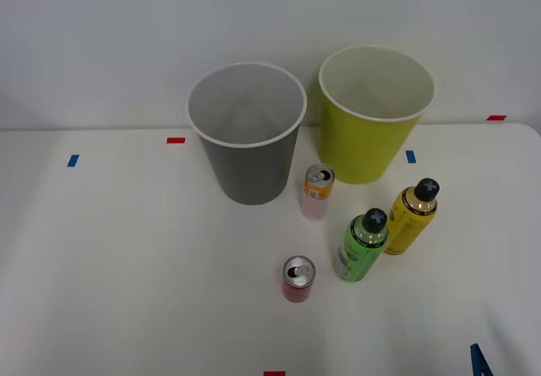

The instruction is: Put cans in the gray bin, plastic bottles in the light green bin

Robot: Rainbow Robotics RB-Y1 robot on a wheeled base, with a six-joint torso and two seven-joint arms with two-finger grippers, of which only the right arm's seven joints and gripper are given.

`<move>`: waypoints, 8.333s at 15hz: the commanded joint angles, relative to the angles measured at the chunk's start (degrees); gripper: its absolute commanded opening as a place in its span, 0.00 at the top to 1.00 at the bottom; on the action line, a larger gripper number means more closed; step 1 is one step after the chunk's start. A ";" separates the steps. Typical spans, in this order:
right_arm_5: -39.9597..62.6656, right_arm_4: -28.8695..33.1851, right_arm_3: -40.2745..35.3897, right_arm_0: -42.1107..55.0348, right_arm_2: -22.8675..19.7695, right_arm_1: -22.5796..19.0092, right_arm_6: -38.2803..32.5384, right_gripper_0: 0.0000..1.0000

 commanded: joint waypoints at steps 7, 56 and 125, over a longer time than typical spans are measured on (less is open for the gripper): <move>0.00 0.00 0.00 0.00 0.00 0.00 0.00 0.00; -2.29 -4.13 5.89 -5.89 6.94 -1.67 2.81 0.00; 8.52 -30.76 20.92 -42.10 18.28 -10.28 32.61 1.00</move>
